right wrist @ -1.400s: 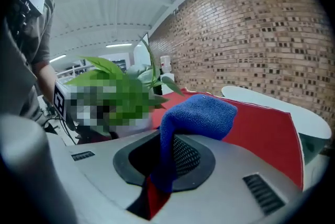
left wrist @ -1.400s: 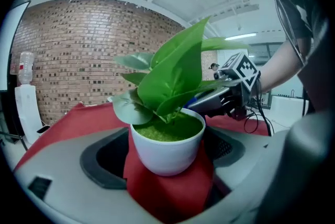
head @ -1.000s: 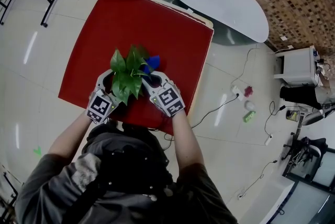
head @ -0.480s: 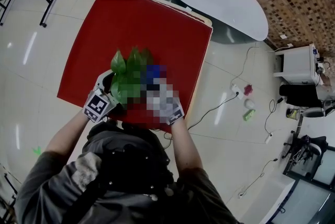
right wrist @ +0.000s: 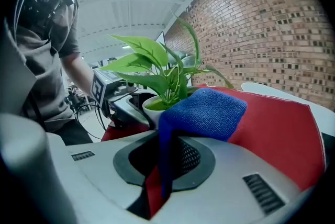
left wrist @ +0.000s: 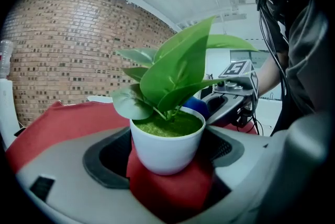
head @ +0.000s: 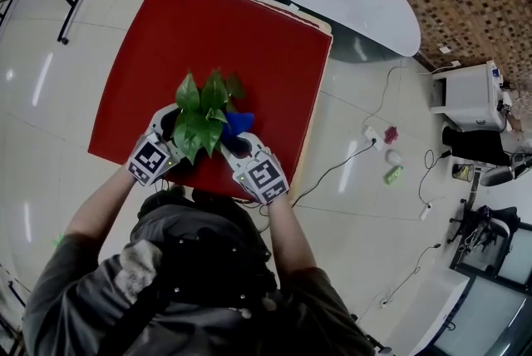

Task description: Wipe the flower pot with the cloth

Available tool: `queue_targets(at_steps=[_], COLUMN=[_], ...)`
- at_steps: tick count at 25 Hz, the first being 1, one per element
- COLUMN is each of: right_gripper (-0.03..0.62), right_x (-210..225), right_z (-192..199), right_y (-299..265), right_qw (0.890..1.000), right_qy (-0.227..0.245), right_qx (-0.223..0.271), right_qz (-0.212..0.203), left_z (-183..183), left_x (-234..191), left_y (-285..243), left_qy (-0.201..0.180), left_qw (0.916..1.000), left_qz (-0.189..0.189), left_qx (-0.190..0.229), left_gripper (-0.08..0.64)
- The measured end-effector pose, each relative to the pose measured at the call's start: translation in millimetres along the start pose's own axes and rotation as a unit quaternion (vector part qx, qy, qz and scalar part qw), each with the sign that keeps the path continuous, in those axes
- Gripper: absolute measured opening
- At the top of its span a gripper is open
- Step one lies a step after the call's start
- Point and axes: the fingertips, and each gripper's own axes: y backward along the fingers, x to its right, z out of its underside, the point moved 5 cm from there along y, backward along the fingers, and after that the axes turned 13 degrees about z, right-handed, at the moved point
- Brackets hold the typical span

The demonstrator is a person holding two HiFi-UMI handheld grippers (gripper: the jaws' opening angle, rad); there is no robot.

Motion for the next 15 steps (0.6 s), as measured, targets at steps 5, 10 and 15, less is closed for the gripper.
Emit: queue_targets(at_steps=[5,10,15], right_gripper=[0.064,0.064,0.064], right_x=[9,41,42], right_z=[11,7,1], right_y=[9,3,-17], right_qw=[0.999,0.996,0.999], right_qy=[-0.028,-0.024,-0.02], right_qx=[0.014,0.01,0.01], right_qz=[0.028,0.083,0.047], left_z=[1,9,15], left_x=[3,6,13], left_y=[1,11,34], left_qy=[-0.007,0.006,0.036], left_qw=[1.0,0.9999,0.9989], left_qz=[-0.003,-0.008,-0.03], left_qx=[0.003,-0.009,-0.004], left_gripper=[0.465,0.465,0.465])
